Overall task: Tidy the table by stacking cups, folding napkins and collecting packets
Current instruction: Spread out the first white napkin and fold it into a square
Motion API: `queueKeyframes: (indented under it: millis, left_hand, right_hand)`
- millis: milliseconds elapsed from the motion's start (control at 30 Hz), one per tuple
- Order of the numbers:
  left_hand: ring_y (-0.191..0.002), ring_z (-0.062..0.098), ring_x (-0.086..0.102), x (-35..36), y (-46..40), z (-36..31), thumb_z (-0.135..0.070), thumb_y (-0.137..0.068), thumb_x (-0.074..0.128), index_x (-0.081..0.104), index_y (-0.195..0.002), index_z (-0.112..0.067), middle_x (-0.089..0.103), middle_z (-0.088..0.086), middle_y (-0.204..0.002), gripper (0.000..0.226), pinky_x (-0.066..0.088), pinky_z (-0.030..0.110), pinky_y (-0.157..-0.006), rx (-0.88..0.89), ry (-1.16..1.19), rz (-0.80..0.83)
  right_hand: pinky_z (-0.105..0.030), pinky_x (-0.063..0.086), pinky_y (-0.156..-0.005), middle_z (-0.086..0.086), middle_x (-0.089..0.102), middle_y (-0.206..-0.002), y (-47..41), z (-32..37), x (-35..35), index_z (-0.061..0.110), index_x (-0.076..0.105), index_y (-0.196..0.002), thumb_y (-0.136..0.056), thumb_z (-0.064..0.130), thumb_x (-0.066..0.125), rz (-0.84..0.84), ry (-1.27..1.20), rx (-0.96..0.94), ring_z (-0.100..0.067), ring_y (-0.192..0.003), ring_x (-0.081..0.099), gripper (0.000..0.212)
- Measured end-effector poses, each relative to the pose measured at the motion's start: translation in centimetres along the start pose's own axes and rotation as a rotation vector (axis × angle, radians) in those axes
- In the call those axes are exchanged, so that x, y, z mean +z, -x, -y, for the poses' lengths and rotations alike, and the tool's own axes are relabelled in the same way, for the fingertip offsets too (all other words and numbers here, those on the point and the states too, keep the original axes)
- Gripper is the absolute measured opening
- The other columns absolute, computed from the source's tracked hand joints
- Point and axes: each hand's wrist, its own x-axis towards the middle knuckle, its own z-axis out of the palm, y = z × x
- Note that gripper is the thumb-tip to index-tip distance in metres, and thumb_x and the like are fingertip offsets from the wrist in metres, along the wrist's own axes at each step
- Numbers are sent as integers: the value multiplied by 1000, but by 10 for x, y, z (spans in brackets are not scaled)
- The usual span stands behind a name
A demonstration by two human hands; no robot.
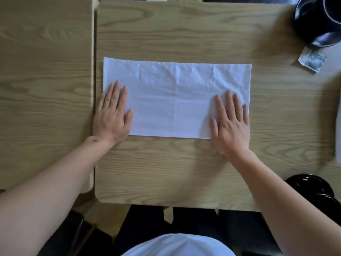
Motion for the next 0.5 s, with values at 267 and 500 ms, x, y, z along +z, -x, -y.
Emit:
queueKeyframes:
  millis: [267, 500]
  left_hand:
    - [-131, 40, 40, -39, 1, -49, -27, -90, 51, 45, -141, -3, 40, 23, -151, 56, 29, 50, -108, -341, 72, -68]
    - [-77, 19, 55, -74, 15, -270, -19, -85, 66, 53, -89, -13, 55, 11, -92, 15, 51, 36, -77, -1492, 1858, 244]
  right_hand:
    - [-49, 27, -106, -6, 41, -147, -33, -5, -38, 27, 46, -140, -96, 48, 45, 7, 12, 58, -33, -133, 37, 49]
    - [-46, 32, -98, -6, 56, -126, -158, 8, -95, 21, 55, -125, -83, 29, 66, 253, -1, -36, -33, -120, 47, 44]
